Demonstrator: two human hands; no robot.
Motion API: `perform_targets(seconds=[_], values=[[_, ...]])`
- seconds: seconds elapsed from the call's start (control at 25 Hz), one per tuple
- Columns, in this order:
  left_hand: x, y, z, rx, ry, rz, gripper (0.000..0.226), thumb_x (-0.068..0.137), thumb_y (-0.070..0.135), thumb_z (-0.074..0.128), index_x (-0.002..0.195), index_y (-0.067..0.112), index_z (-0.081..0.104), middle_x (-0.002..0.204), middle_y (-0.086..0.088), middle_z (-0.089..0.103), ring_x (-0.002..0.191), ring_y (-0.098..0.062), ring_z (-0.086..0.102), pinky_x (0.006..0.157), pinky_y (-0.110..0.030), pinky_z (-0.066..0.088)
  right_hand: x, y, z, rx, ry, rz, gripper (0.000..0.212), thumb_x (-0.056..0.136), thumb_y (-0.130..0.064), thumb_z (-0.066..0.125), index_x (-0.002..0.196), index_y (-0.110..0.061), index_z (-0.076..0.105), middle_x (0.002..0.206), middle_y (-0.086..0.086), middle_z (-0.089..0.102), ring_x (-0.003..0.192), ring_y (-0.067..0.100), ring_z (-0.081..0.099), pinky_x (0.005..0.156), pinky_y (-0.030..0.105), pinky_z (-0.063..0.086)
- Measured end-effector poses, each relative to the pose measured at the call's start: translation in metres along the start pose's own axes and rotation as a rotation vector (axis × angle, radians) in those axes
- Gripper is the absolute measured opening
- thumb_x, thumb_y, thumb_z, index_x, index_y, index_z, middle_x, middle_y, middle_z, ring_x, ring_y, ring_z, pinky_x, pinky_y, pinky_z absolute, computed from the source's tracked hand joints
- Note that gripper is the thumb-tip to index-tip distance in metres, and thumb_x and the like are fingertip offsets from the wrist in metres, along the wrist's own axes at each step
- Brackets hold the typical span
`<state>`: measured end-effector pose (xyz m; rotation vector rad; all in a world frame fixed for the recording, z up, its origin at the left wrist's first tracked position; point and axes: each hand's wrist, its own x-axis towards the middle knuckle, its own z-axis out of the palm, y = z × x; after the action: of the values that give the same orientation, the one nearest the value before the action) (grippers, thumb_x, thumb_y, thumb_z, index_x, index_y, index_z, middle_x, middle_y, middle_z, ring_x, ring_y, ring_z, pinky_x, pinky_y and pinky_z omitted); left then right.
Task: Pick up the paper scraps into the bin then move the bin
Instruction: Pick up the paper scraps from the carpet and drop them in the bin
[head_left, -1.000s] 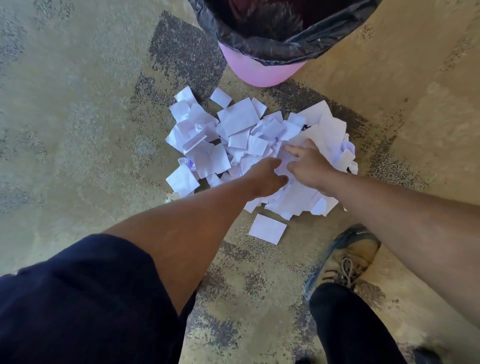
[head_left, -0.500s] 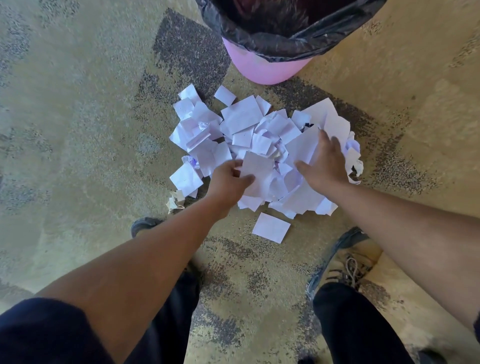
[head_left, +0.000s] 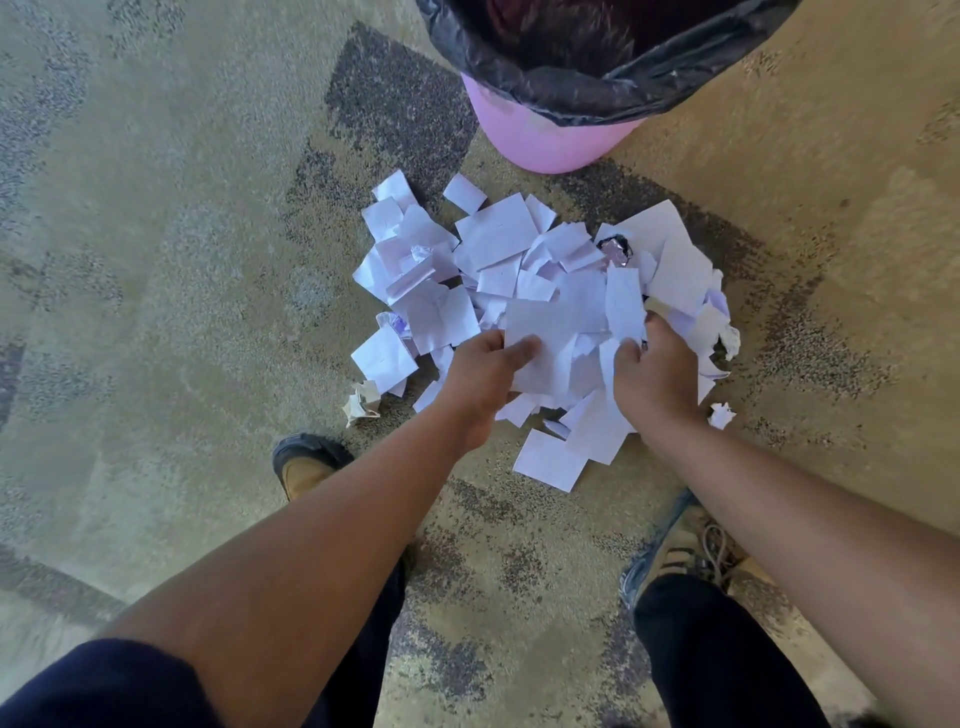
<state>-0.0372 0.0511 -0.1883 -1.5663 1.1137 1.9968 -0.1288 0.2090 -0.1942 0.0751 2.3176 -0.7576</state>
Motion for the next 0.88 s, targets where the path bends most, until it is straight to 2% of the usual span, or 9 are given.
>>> perform_targets(seconds=[0.08,0.16,0.28,0.44,0.56,0.6,0.68,0.8,0.88], values=[[-0.015,0.017,-0.001,-0.035,-0.100,0.042,0.011,0.098,0.016,0.066,0.106,0.011,0.071,0.104,-0.005,0.074,0.097,-0.024,0.067,0.102,-0.046,0.052,-0.017,-0.016,-0.013,0.204,-0.028,0.026,0.023,0.101,-0.010,0.046,0.109,-0.026,0.060,0.082,-0.013,0.062,0.071,0.015,0.058,0.062,0.028,0.044],[-0.029,0.034,-0.002,-0.016,-0.189,0.125,0.016,0.098,0.015,0.066,0.112,0.011,0.072,0.106,-0.004,0.077,0.096,-0.022,0.070,0.093,-0.040,0.055,-0.032,-0.027,-0.023,0.384,-0.108,0.033,0.020,0.101,-0.011,0.054,0.106,-0.028,0.064,0.089,-0.010,0.072,0.081,0.016,0.068,0.073,0.033,0.055],[-0.042,0.047,-0.007,0.048,-0.278,0.247,0.028,0.094,0.015,0.070,0.121,0.007,0.070,0.119,-0.012,0.075,0.102,-0.026,0.071,0.093,-0.043,0.057,-0.042,-0.036,-0.033,0.556,-0.329,0.086,0.021,0.100,-0.008,0.060,0.109,-0.025,0.068,0.100,-0.003,0.079,0.094,0.018,0.074,0.084,0.043,0.060],[-0.050,0.059,-0.023,0.156,-0.155,0.333,0.017,0.084,0.018,0.080,0.094,0.008,0.071,0.095,-0.012,0.076,0.083,-0.025,0.070,0.076,-0.038,0.056,-0.048,-0.051,-0.040,0.580,-0.540,0.096,0.024,0.097,-0.002,0.063,0.112,-0.020,0.067,0.102,0.003,0.080,0.099,0.021,0.075,0.091,0.050,0.059],[-0.057,0.064,-0.032,0.111,0.011,0.409,0.026,0.073,0.019,0.086,0.086,0.021,0.064,0.089,-0.016,0.073,0.080,-0.029,0.067,0.073,-0.049,0.056,-0.045,-0.060,-0.048,0.615,-0.622,0.079,0.042,0.093,0.009,0.062,0.124,-0.020,0.064,0.109,0.008,0.079,0.104,0.024,0.074,0.091,0.047,0.059],[-0.062,0.068,-0.034,0.079,0.060,0.425,0.033,0.074,0.015,0.086,0.093,0.024,0.061,0.091,-0.016,0.075,0.080,-0.031,0.069,0.073,-0.053,0.057,-0.044,-0.063,-0.050,0.626,-0.602,0.086,0.048,0.092,0.011,0.061,0.127,-0.021,0.062,0.109,0.007,0.079,0.103,0.023,0.074,0.090,0.046,0.060],[-0.072,0.080,-0.038,-0.033,0.129,0.444,0.042,0.082,0.005,0.081,0.110,0.024,0.057,0.091,-0.013,0.077,0.080,-0.030,0.072,0.075,-0.056,0.059,-0.042,-0.069,-0.055,0.639,-0.438,0.101,0.049,0.092,0.011,0.062,0.129,-0.021,0.060,0.102,0.003,0.080,0.096,0.020,0.074,0.087,0.046,0.060],[-0.095,0.106,-0.032,-0.223,-0.001,0.406,0.029,0.090,0.003,0.069,0.116,0.013,0.062,0.100,-0.003,0.078,0.088,-0.018,0.074,0.077,-0.041,0.061,-0.042,-0.092,-0.062,0.730,-0.203,0.145,0.039,0.094,0.009,0.060,0.123,-0.017,0.062,0.092,0.000,0.080,0.084,0.020,0.073,0.074,0.041,0.059],[-0.112,0.120,-0.018,-0.229,-0.090,0.394,0.023,0.090,0.005,0.067,0.112,0.012,0.067,0.106,-0.003,0.077,0.093,-0.018,0.074,0.081,-0.038,0.061,-0.048,-0.118,-0.067,0.878,-0.227,0.180,0.035,0.095,0.009,0.057,0.116,-0.018,0.065,0.096,0.007,0.079,0.085,0.024,0.072,0.073,0.044,0.059]])
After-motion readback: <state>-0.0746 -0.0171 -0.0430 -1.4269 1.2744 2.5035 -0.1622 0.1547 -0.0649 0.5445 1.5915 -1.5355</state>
